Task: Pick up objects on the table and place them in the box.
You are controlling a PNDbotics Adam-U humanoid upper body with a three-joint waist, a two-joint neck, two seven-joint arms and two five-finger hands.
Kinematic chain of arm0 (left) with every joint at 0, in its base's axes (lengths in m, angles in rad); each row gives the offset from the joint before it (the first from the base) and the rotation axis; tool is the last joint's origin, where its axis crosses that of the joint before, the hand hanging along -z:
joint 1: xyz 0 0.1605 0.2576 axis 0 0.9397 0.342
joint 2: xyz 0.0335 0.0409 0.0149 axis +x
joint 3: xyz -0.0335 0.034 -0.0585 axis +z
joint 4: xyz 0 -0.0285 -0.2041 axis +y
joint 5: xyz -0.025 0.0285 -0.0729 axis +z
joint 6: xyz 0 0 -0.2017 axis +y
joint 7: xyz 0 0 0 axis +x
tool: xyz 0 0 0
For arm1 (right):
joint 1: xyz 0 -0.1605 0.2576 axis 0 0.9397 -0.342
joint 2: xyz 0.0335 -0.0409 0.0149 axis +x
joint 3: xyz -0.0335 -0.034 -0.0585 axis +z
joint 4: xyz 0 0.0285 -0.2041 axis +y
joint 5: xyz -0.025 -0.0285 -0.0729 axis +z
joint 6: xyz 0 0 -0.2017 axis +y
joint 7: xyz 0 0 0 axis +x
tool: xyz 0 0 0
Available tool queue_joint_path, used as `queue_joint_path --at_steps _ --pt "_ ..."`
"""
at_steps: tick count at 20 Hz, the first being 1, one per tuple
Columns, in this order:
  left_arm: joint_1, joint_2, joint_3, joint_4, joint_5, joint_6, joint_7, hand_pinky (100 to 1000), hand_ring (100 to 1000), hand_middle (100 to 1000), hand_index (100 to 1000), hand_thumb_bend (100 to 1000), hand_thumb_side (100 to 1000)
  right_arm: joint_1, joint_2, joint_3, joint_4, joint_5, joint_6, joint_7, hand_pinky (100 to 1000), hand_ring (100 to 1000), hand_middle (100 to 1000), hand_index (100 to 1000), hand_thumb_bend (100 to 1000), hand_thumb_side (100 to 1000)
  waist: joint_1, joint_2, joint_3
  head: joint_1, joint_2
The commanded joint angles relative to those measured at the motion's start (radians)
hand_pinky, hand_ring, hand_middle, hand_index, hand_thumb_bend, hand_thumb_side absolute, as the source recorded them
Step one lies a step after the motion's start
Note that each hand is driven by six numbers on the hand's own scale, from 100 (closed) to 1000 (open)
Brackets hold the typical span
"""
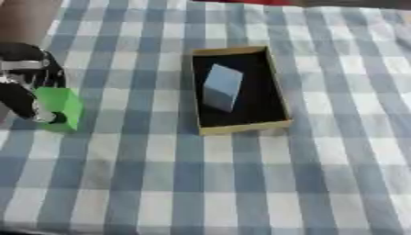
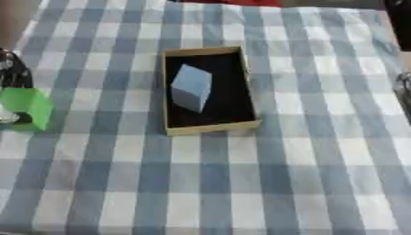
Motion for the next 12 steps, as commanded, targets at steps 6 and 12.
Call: queue_joint_path --at_steps 6,12 --pt "-0.04 0.058 0.057 -0.1 0.051 0.013 0.009 556 518 474 617 266 271 -0.004 -0.023 -0.014 -0.017 -0.005 0.003 -0.01 840 807 823 824 100 1000 0.005 -0.022 0.005 -0.009 0.001" --pt "-0.123 0.051 0.058 -0.168 0.079 0.025 -0.001 546 506 461 604 240 276 -0.004 -0.03 -0.013 -0.017 -0.002 0.003 -0.009 840 807 823 824 100 1000 0.01 -0.03 0.012 -0.02 0.007"
